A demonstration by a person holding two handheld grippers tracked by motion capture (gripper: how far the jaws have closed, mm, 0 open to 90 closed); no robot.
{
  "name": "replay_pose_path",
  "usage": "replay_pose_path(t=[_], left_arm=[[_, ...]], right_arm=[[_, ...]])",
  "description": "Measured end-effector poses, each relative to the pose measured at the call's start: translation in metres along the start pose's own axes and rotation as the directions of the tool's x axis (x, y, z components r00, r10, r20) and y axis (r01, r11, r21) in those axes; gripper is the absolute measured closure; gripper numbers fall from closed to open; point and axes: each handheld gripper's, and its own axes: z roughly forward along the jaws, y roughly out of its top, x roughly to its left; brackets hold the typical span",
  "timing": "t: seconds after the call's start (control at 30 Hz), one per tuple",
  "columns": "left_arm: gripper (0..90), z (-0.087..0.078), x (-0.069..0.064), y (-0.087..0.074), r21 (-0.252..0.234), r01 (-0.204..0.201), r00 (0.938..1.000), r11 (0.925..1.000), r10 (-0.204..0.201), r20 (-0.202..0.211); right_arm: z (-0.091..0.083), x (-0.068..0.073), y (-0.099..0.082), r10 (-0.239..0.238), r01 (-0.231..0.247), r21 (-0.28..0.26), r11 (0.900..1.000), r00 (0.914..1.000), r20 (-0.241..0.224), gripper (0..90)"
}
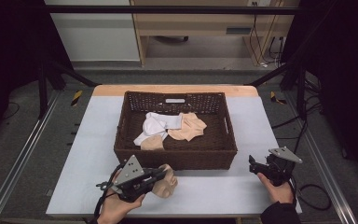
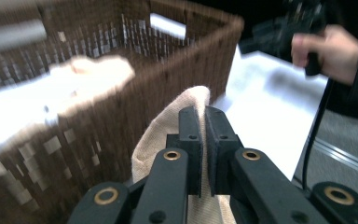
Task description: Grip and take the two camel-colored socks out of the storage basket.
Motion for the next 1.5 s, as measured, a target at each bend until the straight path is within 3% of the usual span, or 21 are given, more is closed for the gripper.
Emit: replay_pose_path(t=[0.23,0.37,0.5,0.63,0.87,1.03,1.13,1.27,1.33,1.43,1.5], left_arm=[[85.3,0.017,0.004,-0.026,0.084,0.018,0.9998,0.9963,-0.017,-0.015],[83.4,0.026,0.007,-0.033,0.131,-0.003,0.9992,0.9914,0.008,-0.038],[73.8,0.028,0.006,-0.035,0.149,-0.024,0.9978,0.9885,0.033,-0.057],[63.3,0.021,0.007,-0.031,0.102,-0.024,0.9951,0.9945,0.033,-0.093],[58.4,-0.002,0.014,-0.014,0.011,0.010,0.9912,0.9999,-0.008,-0.132],[56.0,-0.015,0.021,-0.001,-0.039,0.030,0.9876,0.9988,-0.036,-0.153],[54.9,-0.024,0.028,0.014,-0.086,0.043,0.9843,0.9954,-0.057,-0.167],[53.2,-0.028,0.035,0.028,-0.099,0.046,0.9837,0.9940,-0.062,-0.169],[52.4,-0.032,0.047,0.045,-0.127,0.053,0.9803,0.9905,-0.076,-0.182],[52.1,-0.031,0.054,0.054,-0.131,0.057,0.9770,0.9897,-0.083,-0.196],[51.0,-0.027,0.066,0.072,-0.129,0.054,0.9701,0.9901,-0.083,-0.228]], right_arm=[[0.001,0.000,-0.001,-0.008,0.008,0.007,0.9999,1.0000,0.003,4.9],[0.002,0.001,-0.002,-0.014,0.014,0.011,0.9998,0.9999,0.002,5.0],[0.002,0.002,-0.003,-0.018,0.018,0.019,0.9997,0.9998,0.002,5.0],[0.002,0.002,-0.003,-0.019,0.019,0.016,0.9997,0.9998,-0.001,5.1],[0.001,0.000,-0.002,-0.014,0.014,0.011,0.9998,0.9999,0.000,5.1],[0.001,0.000,-0.002,-0.011,0.011,0.007,0.9999,0.9999,0.002,5.0],[0.001,-0.001,-0.001,-0.007,0.007,0.004,1.0000,1.0000,0.004,5.0],[0.001,-0.002,-0.001,-0.007,0.007,0.002,1.0000,1.0000,0.005,4.9],[0.001,-0.002,-0.001,-0.007,0.007,0.002,1.0000,1.0000,0.004,4.9],[0.001,-0.002,0.000,-0.004,0.004,0.003,1.0000,1.0000,0.005,4.9],[0.002,-0.003,0.000,-0.005,0.005,0.001,1.0000,1.0000,0.006,4.8]])
